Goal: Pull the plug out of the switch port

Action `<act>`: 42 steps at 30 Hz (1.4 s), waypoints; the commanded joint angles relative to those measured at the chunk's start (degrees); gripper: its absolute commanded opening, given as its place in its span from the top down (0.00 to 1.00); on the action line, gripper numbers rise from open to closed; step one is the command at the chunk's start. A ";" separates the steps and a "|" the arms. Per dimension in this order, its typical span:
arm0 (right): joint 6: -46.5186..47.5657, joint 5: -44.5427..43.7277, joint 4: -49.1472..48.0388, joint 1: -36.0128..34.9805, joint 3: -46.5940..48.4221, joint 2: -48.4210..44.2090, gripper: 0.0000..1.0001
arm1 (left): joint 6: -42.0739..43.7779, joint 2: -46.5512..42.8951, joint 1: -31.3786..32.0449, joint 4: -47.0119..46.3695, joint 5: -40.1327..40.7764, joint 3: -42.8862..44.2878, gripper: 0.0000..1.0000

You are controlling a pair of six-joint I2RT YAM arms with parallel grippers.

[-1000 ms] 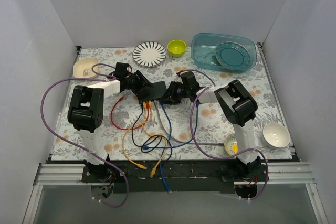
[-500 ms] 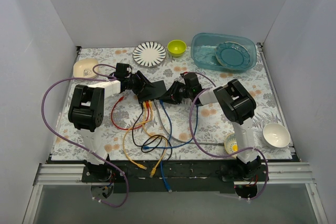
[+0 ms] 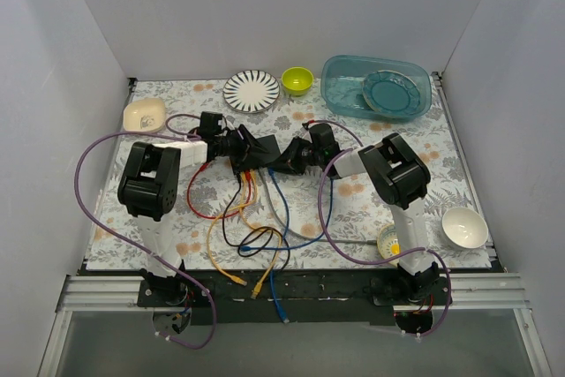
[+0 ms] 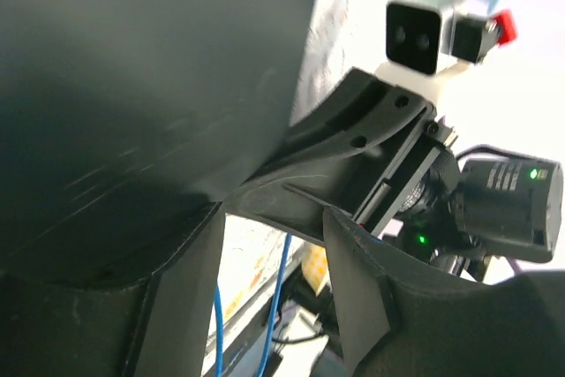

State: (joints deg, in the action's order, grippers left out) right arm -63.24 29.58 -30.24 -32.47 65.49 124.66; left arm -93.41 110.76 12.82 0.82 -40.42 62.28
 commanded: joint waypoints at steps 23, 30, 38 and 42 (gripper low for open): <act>14.37 -7.14 13.44 7.66 -20.40 -18.03 0.99 | 1.29 0.08 0.02 3.05 4.83 2.85 0.53; 22.89 -10.07 19.42 10.76 -16.20 -24.20 0.54 | 1.47 -4.23 -1.92 4.01 6.85 1.88 0.44; 24.31 -9.99 21.27 2.86 -3.28 -20.87 0.43 | 1.30 -6.09 -2.27 4.01 9.49 0.91 0.39; 22.38 -6.21 20.58 -0.31 0.51 -13.85 0.45 | 0.86 -4.77 -2.27 4.45 8.96 0.56 0.40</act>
State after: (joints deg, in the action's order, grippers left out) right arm -40.82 20.51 -10.28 -30.30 63.61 105.01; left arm -93.19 108.44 10.57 3.99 -32.40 63.64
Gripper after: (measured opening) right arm 0.560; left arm 0.605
